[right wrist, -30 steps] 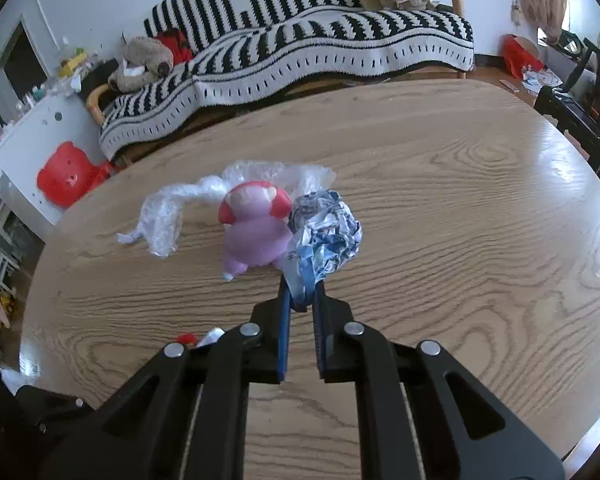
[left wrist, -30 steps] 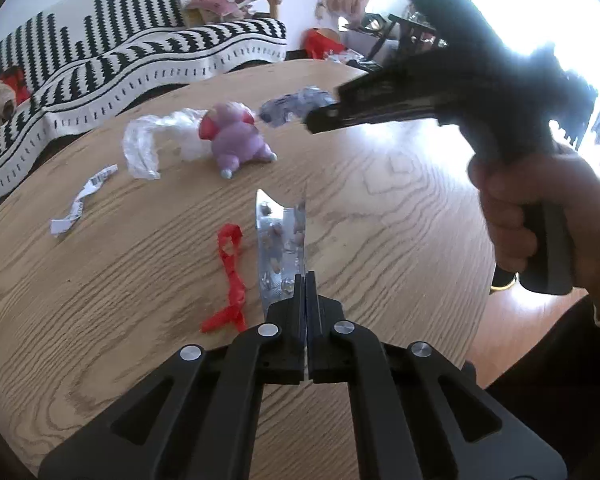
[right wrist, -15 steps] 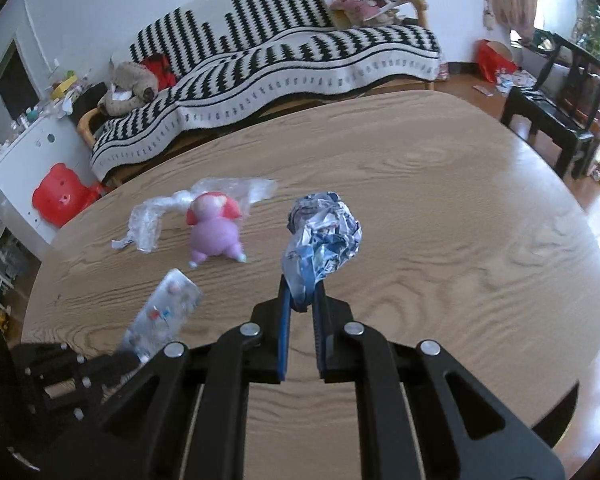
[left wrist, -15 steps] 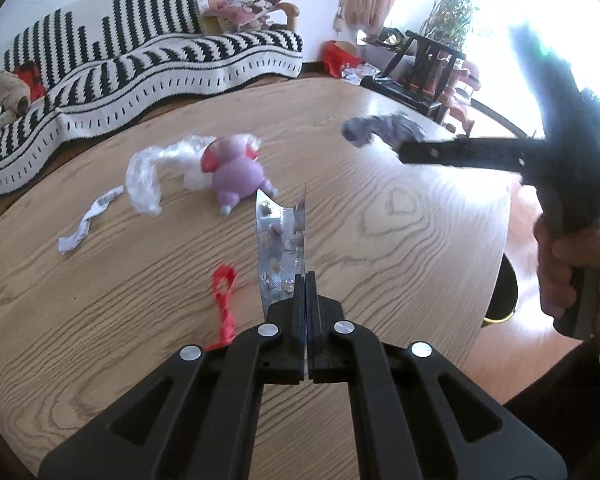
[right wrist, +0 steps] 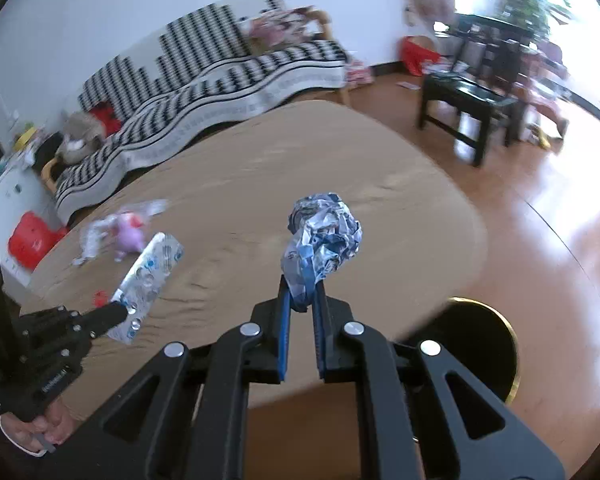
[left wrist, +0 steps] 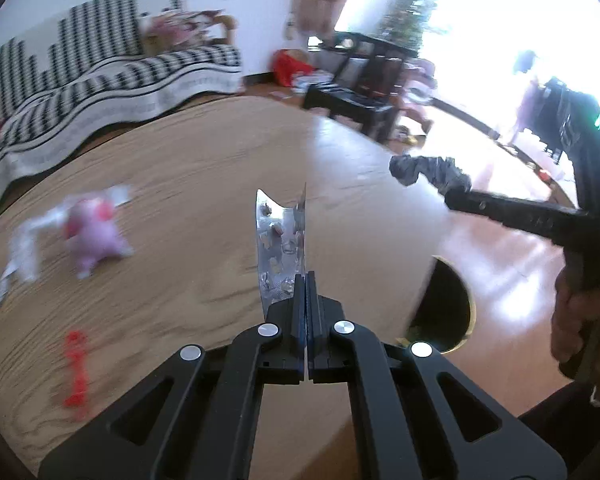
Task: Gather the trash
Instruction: 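Carry blister pack and foil ball over the black bin and release both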
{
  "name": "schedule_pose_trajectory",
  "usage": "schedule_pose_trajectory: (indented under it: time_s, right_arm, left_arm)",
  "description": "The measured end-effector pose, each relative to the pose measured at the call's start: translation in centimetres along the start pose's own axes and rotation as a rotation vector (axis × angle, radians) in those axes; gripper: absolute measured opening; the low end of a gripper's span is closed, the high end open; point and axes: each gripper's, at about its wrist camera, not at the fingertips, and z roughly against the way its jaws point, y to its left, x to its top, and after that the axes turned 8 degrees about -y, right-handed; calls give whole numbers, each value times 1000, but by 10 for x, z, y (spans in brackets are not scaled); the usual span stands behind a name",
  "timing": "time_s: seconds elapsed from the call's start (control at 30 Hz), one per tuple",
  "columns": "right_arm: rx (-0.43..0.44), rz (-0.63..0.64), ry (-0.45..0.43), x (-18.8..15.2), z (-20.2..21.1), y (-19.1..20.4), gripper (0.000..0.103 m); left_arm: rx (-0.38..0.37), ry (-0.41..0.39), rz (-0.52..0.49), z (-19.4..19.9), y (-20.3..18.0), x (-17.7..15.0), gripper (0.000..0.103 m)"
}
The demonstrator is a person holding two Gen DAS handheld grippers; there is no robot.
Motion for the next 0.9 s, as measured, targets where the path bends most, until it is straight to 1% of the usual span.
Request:
schedule_pose_trajectory:
  time_s: [0.1, 0.13, 0.23, 0.37, 0.47, 0.57, 0.67, 0.77, 0.9]
  right_arm:
    - [-44, -44, 1, -13, 15, -39, 11]
    - [-61, -61, 6, -19, 21, -54, 11]
    - [-96, -98, 17, -34, 34, -89, 11]
    - [-127, -142, 32, -52, 47, -124, 11]
    - [-145, -169, 42, -63, 54, -144, 11]
    - [-152, -197, 59, -70, 54, -160, 11]
    - [-149, -219, 78, -75, 50, -169, 11]
    - [-152, -230, 89, -76, 45, -172, 11]
    - [-153, -234, 95, -77, 41, -173, 11]
  left_arm:
    - [-64, -2, -30, -12, -36, 6, 0]
    - [-101, 6, -33, -19, -51, 8, 0]
    - [-172, 31, -52, -37, -88, 5, 0]
    - [-229, 67, -86, -62, -128, -4, 0]
    - [-251, 106, -112, -84, -153, -12, 0]
    - [-266, 141, -125, -103, -168, -18, 0]
    - [-278, 157, -146, -113, -175, -23, 0]
    - [-287, 176, -147, -121, -177, -25, 0]
    - [-281, 190, -152, -132, -182, -26, 0]
